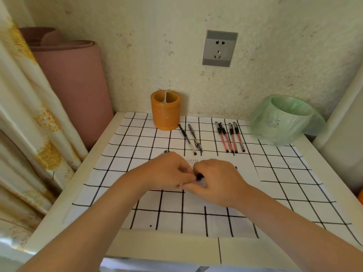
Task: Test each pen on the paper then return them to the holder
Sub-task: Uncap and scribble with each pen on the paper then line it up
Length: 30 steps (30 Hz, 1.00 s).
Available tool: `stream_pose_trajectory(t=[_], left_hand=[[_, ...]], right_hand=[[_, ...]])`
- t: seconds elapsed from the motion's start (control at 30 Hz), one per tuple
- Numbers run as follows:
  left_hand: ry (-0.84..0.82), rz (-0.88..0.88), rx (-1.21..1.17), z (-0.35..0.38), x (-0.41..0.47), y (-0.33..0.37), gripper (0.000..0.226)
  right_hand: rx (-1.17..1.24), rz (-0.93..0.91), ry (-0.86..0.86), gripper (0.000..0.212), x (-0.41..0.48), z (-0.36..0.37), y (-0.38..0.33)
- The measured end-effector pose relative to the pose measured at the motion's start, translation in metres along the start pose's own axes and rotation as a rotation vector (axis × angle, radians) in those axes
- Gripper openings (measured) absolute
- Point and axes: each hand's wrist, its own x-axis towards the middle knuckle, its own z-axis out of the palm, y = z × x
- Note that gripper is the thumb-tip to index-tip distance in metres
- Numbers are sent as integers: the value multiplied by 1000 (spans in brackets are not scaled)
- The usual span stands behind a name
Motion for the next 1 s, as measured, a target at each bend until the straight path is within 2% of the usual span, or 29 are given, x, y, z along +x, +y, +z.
stream_pose_trajectory(t=[0.1, 0.17, 0.33, 0.4, 0.5, 0.6, 0.7, 1.0], left_hand=[[259, -2, 37, -13, 5, -11, 6], [411, -7, 50, -22, 9, -20, 2], [544, -21, -79, -33, 15, -32, 8], [549, -42, -52, -33, 14, -33, 20], [507, -85, 175, -35, 10, -38, 29], [390, -161, 375, -35, 7, -47, 21], [309, -189, 452, -34, 4, -50, 19], [253, -167, 493, -35, -4, -53, 18]], right_hand=[[143, 12, 6, 27, 3, 4, 10], [182, 41, 27, 27, 7, 5, 16], [199, 96, 1, 20, 18, 1, 23], [203, 143, 2, 17, 25, -3, 25], [256, 317, 74, 19, 40, -7, 36], [300, 481, 117, 22, 52, -7, 47], [258, 594, 110, 17, 61, -2, 51], [282, 658, 105, 26, 82, 17, 46]])
